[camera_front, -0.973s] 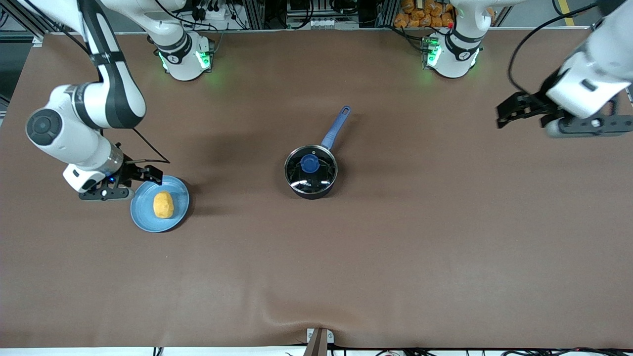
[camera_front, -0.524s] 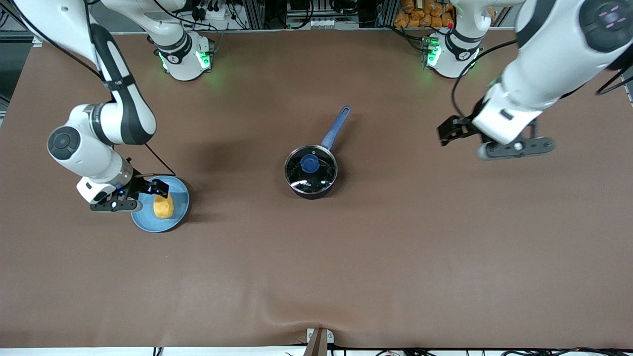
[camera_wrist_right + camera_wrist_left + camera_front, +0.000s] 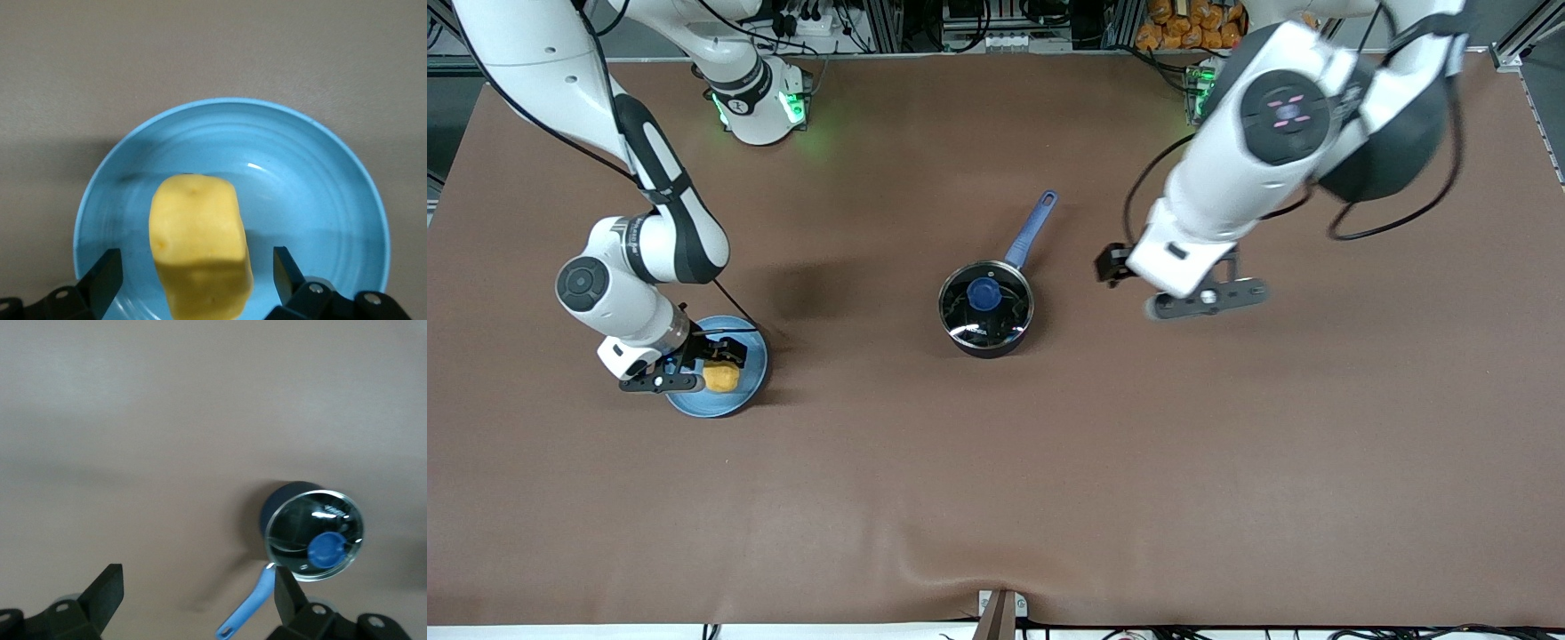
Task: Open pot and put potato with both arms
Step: 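Grasp the potato with the right gripper while the left gripper grasps the lid knob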
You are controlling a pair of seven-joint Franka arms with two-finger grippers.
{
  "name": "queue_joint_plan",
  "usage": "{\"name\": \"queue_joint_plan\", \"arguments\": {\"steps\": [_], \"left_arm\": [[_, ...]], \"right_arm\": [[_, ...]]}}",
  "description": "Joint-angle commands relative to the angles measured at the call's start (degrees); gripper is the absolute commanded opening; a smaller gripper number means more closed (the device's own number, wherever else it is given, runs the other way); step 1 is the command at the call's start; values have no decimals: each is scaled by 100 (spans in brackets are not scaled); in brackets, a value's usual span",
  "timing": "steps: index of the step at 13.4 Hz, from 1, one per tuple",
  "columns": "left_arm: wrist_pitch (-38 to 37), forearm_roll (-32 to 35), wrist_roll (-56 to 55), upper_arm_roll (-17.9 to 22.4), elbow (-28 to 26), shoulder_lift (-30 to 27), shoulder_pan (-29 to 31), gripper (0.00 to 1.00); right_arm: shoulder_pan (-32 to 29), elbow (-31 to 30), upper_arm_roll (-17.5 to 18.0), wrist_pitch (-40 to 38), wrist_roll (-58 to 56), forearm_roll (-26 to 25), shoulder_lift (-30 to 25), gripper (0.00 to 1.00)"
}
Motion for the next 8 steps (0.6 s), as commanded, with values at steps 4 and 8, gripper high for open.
{"name": "queue_joint_plan", "arguments": {"steps": [4, 8], "left_arm": [[617, 1032, -905, 41, 264, 769, -894, 100], [1170, 1123, -1732, 50, 273, 1270, -1352, 100]], "right_arm": [[-103, 5, 59, 363, -69, -80, 142, 47], [-94, -12, 59, 347, -69, -89, 46, 0]]}}
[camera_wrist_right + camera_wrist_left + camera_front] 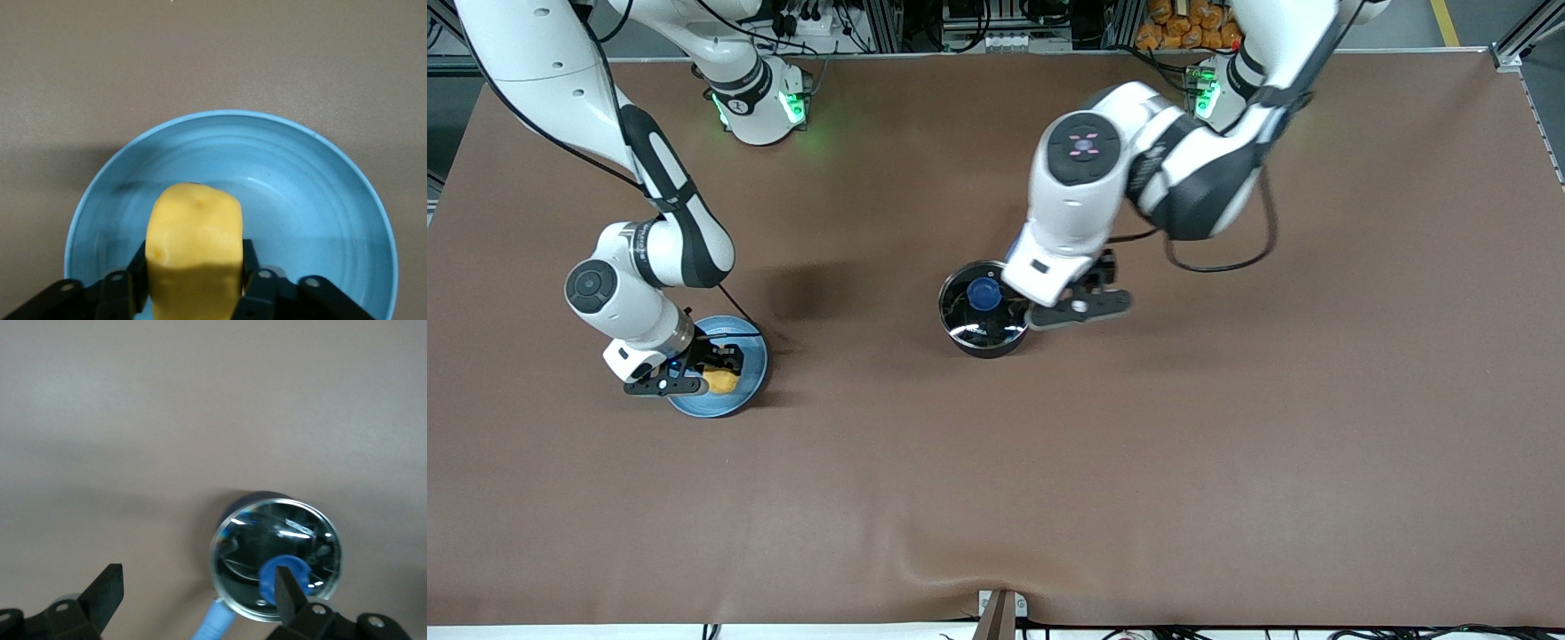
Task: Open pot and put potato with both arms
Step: 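Grasp the potato with the right gripper while the left gripper grasps the lid knob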
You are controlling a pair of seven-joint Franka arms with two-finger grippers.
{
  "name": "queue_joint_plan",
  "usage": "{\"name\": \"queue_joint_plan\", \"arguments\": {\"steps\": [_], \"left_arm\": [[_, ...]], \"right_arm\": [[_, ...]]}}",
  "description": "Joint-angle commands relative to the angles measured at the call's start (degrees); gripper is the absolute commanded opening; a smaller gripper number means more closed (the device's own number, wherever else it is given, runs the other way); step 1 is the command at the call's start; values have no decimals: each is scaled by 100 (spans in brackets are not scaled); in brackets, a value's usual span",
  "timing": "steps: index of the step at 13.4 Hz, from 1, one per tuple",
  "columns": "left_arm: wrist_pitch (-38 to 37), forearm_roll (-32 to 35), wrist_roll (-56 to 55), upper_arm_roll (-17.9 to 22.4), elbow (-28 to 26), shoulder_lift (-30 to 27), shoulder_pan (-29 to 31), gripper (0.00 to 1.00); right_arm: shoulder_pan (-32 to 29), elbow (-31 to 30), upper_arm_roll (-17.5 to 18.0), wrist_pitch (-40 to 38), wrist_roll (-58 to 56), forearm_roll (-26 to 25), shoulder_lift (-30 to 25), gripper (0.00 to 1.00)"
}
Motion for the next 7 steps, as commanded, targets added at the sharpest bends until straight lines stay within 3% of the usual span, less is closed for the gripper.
{"name": "queue_joint_plan", "arguments": {"steps": [1, 4, 7], "left_arm": [[289, 168, -443, 71, 217, 391, -283, 100], [650, 168, -848, 159, 217, 672, -564, 100], [897, 168, -1200, 554, 217, 813, -1073, 100]], "right_arm": [[-91, -127, 64, -9, -68, -85, -259, 0], [-74, -208, 73, -832, -51, -85, -1023, 0], [-47, -111, 82, -2045, -51, -85, -1858, 0]]}}
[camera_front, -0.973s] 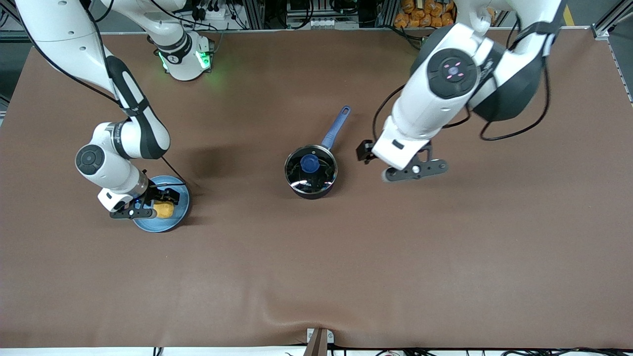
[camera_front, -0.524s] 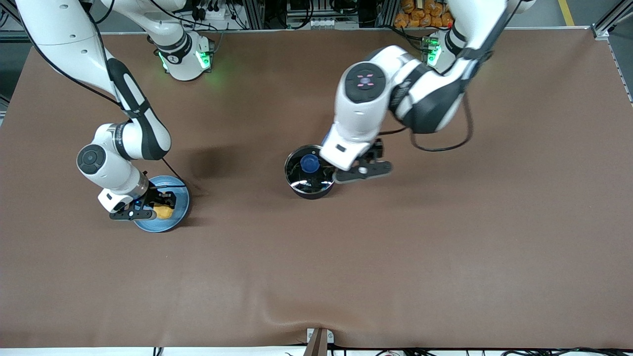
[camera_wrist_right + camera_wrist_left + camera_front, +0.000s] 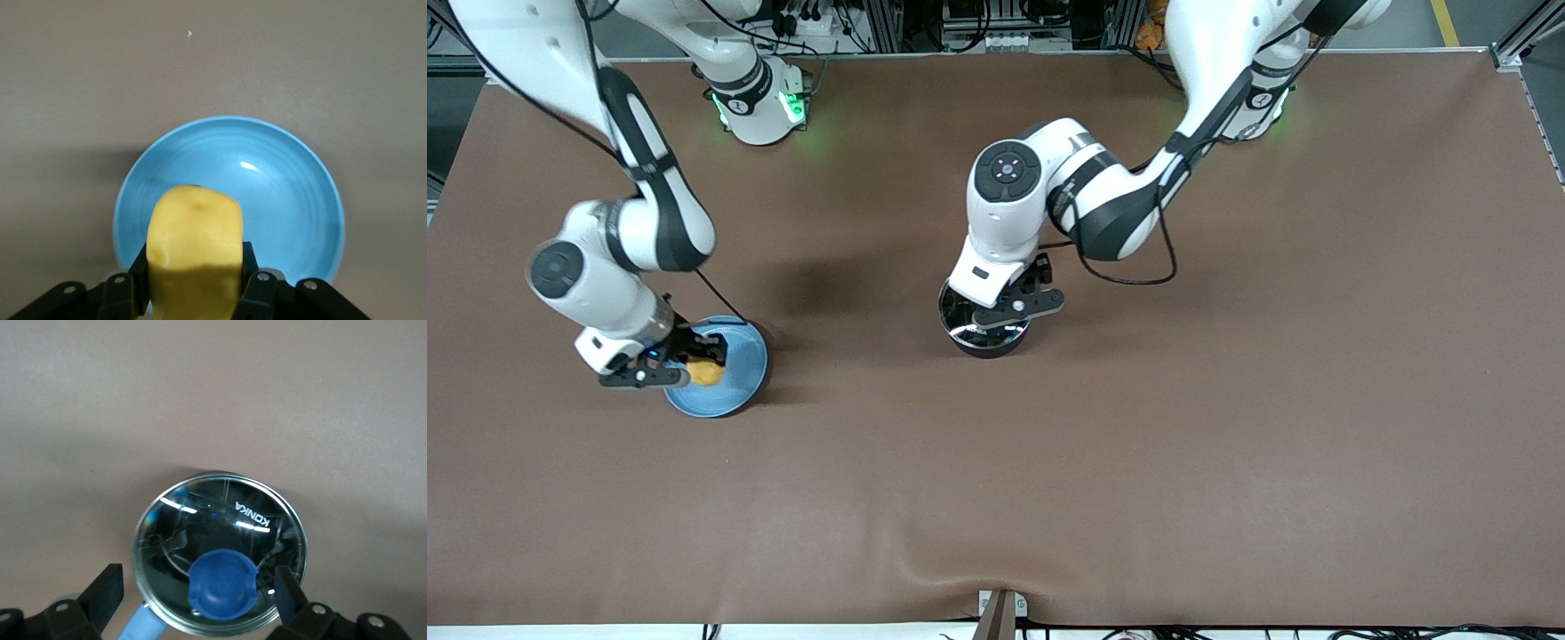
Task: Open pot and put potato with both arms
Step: 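Grasp the potato with the right gripper while the left gripper grasps the lid knob, then lift the potato with the right gripper while the left gripper holds the lid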
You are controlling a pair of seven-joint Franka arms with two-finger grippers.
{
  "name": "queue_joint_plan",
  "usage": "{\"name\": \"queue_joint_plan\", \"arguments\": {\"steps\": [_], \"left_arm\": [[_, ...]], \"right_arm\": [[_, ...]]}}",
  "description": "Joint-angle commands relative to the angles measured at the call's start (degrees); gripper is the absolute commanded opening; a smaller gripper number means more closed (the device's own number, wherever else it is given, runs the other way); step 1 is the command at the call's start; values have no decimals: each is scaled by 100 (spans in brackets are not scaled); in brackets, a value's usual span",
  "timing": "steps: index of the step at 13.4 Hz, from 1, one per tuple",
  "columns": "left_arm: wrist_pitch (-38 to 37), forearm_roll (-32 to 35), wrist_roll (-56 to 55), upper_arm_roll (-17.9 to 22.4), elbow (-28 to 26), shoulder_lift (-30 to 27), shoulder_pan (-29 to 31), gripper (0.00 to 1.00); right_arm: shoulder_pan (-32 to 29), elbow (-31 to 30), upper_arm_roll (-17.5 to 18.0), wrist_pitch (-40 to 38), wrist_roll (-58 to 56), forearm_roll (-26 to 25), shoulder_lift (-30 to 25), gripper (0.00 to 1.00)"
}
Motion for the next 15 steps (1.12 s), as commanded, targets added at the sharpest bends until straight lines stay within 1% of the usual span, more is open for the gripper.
{"name": "queue_joint_plan", "arguments": {"steps": [1, 2, 5, 9, 12, 13, 14, 15], "left_arm": [[80, 143, -328, 352, 200, 174, -433, 100], [149, 143, -346, 431, 200, 218, -512, 100], [308, 143, -416, 441, 200, 314, -548, 100], [334, 143, -505, 441, 200, 438, -592, 100], [396, 152, -505, 441, 165, 473, -610, 100], [396, 152, -505, 441, 156, 482, -627, 93], [396, 143, -505, 441, 156, 482, -618, 84], [396, 143, -478, 441, 156, 482, -618, 66]], "right_arm": [[-58, -102, 58, -1012, -34, -77, -983, 0], [-58, -15, 58, -1451, -43, -77, -1264, 0], [-50, 407, 76, -2726, -43, -16, -1872, 0], [-49, 1057, 85, -4010, -34, 2, -2216, 0], [-32, 1637, 102, -4890, -34, 11, -2339, 0], [-23, 1760, 102, -5005, -43, 11, -2331, 0], [-32, 1770, 94, -5006, -52, 11, -2339, 0], [-32, 1771, 76, -4954, -52, 11, -2305, 0]]}}
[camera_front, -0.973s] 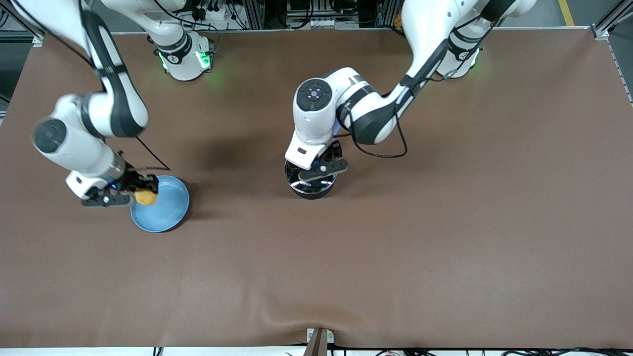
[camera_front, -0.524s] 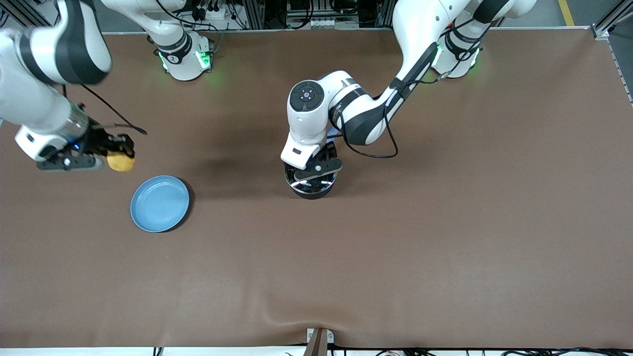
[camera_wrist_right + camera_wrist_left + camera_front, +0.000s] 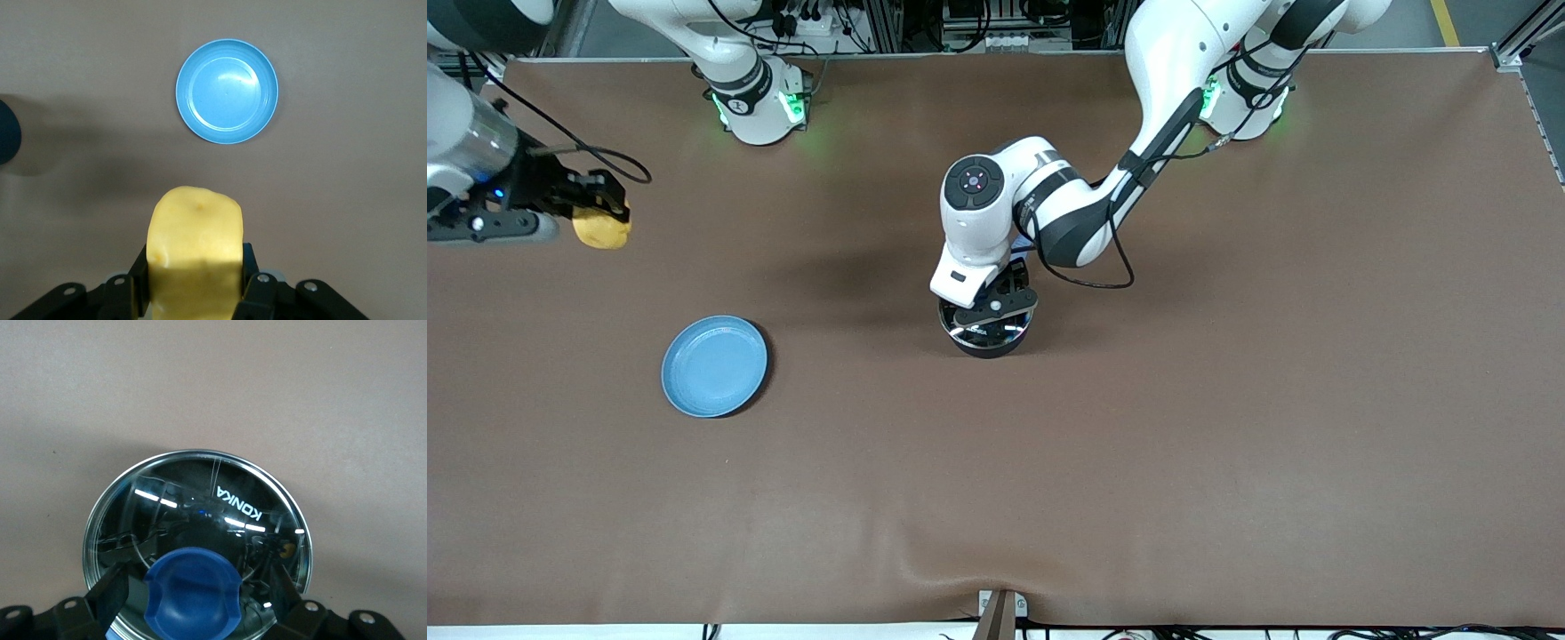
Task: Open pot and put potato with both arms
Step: 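Lift the potato with the right gripper while the left gripper holds the lid, then lift the glass lid off the pot with the left gripper and set it aside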
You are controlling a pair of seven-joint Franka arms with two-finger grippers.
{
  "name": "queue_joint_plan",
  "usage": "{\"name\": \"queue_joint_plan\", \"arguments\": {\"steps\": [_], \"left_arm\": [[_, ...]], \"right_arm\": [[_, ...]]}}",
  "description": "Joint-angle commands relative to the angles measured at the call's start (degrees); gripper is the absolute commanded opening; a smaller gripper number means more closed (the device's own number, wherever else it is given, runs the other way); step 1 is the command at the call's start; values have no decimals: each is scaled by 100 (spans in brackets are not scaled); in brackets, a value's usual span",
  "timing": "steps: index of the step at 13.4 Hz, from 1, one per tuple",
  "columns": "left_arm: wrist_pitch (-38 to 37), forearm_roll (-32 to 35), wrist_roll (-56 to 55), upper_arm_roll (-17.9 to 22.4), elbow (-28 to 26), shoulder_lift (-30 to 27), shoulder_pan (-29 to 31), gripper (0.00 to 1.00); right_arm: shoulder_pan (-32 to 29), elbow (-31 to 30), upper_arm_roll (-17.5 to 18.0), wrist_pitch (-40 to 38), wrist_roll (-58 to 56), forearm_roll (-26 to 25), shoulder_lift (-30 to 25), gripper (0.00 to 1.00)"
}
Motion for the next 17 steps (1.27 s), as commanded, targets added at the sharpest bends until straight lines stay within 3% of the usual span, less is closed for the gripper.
{"name": "queue_joint_plan", "arguments": {"steps": [1, 2, 7, 13, 17], "left_arm": [[12, 143, -113, 44, 150, 65, -65, 36], [12, 134, -112, 44, 150, 47, -30, 2], [-58, 169, -77, 44, 150, -268, 66, 0], [-427, 135, 457, 36, 132, -1199, 882, 0], [-787, -420, 1792, -122, 115, -1587, 1796, 0]], "right_arm": [[-23, 71, 19, -10, -51, 6, 32, 0], [-15, 71, 28, 8, -42, 6, 41, 0], [-15, 71, 28, -10, -42, 6, 41, 1], [-15, 71, 28, -10, -42, 6, 32, 3], [72, 71, 37, -10, 54, 6, 32, 0]]}}
